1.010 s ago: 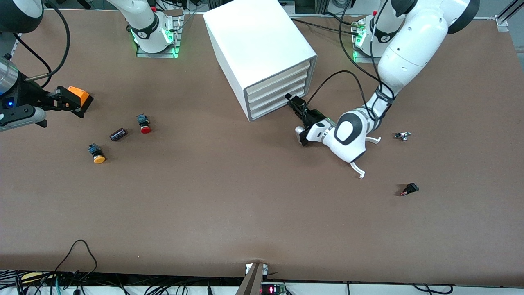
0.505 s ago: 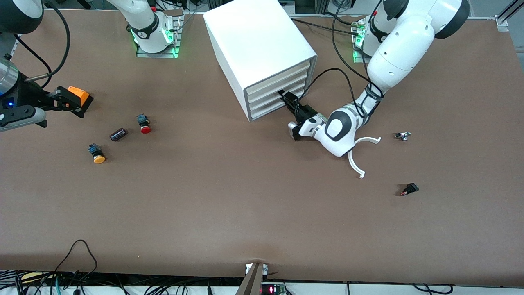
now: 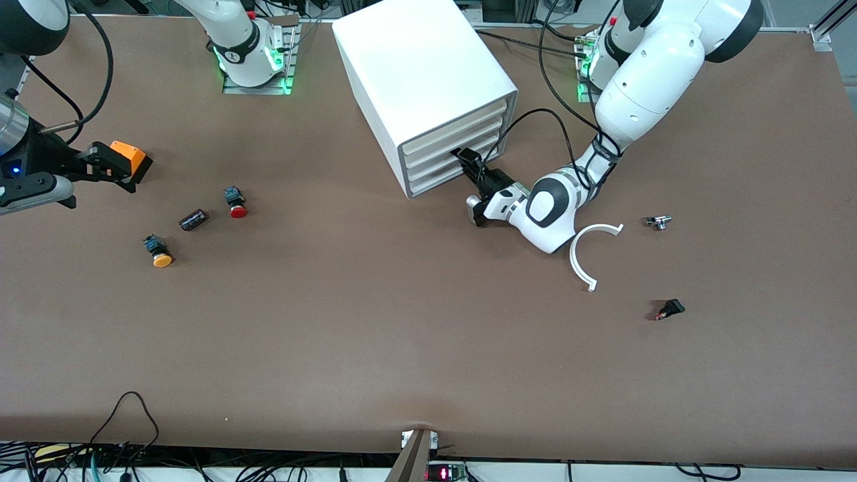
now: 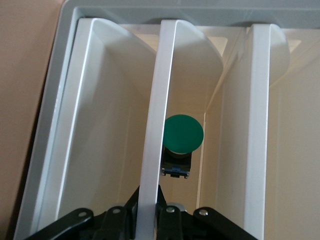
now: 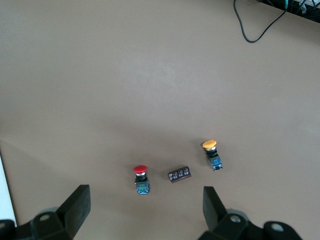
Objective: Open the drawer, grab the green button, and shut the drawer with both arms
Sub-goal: 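Grip the drawer front with the left gripper and pull it open, then reach the right gripper into the open drawer and grasp the green button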
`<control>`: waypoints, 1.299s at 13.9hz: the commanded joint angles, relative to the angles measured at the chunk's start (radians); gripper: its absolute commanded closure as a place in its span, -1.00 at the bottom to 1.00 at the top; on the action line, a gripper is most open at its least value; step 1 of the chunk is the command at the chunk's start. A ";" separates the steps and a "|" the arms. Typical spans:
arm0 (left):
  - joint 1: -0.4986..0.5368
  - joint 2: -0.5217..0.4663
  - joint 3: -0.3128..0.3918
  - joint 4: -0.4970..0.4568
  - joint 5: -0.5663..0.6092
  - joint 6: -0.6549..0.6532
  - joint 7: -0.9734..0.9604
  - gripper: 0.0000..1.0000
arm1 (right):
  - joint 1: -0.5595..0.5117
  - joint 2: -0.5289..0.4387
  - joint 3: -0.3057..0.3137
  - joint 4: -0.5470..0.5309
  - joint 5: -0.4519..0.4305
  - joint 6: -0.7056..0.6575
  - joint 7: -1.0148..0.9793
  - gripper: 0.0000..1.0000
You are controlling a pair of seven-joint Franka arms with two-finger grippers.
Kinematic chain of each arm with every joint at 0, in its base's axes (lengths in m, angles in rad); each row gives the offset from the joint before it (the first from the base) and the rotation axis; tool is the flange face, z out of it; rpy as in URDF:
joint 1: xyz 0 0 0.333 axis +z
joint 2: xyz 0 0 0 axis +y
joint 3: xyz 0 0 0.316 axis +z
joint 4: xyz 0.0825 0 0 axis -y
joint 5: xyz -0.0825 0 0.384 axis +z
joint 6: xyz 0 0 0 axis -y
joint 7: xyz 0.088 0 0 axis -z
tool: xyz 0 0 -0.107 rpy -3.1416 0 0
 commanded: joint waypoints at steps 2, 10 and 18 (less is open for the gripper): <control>0.031 -0.006 0.018 0.002 -0.017 0.020 -0.025 0.89 | -0.009 0.000 0.008 0.005 -0.011 -0.001 0.006 -1.00; 0.098 -0.008 0.041 0.090 -0.011 0.021 -0.127 0.81 | -0.001 0.037 0.015 0.010 0.006 0.058 -0.003 -1.00; 0.138 -0.008 0.102 0.128 -0.005 0.012 -0.162 -0.15 | 0.072 0.103 0.019 -0.001 0.015 0.022 -0.005 -1.00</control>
